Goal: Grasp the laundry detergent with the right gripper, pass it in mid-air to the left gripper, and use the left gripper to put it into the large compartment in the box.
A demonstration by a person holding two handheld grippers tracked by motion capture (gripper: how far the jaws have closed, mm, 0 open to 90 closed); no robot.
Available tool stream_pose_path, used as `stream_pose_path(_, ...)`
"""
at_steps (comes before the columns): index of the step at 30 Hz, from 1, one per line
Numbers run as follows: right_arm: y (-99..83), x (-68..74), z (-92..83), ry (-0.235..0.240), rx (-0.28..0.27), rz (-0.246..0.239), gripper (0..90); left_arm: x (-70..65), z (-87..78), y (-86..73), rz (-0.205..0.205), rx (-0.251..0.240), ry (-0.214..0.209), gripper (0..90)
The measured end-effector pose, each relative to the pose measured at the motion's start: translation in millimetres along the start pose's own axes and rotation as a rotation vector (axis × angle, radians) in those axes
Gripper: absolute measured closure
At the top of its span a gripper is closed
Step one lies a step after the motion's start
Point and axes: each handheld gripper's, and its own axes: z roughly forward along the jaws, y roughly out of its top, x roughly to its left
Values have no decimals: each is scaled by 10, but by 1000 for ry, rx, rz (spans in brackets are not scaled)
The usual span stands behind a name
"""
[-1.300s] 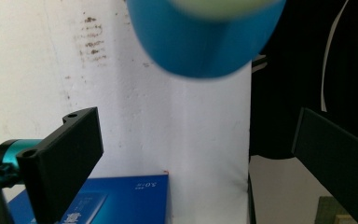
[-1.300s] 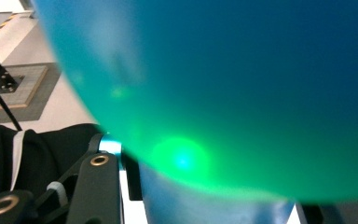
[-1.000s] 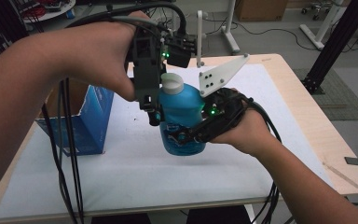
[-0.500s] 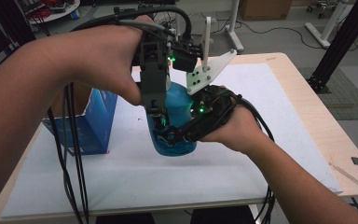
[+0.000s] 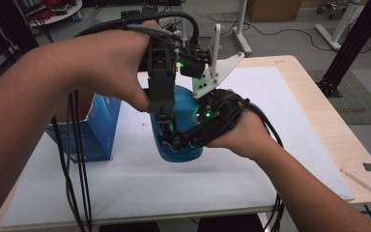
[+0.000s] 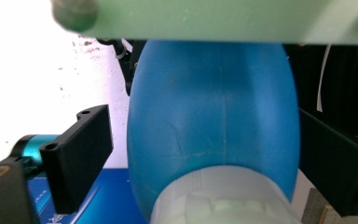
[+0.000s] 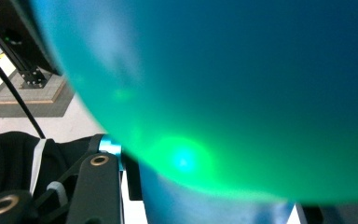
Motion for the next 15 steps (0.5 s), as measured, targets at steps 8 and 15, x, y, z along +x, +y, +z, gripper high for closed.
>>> stream_pose_path(8,4,-1,7,-2,-3,-2,460,0,0,23,-2,5,9,101)
stream_pose_path(15,4,-1,11,-3,-3,0,460,9,8,25,-8,11,12,165)
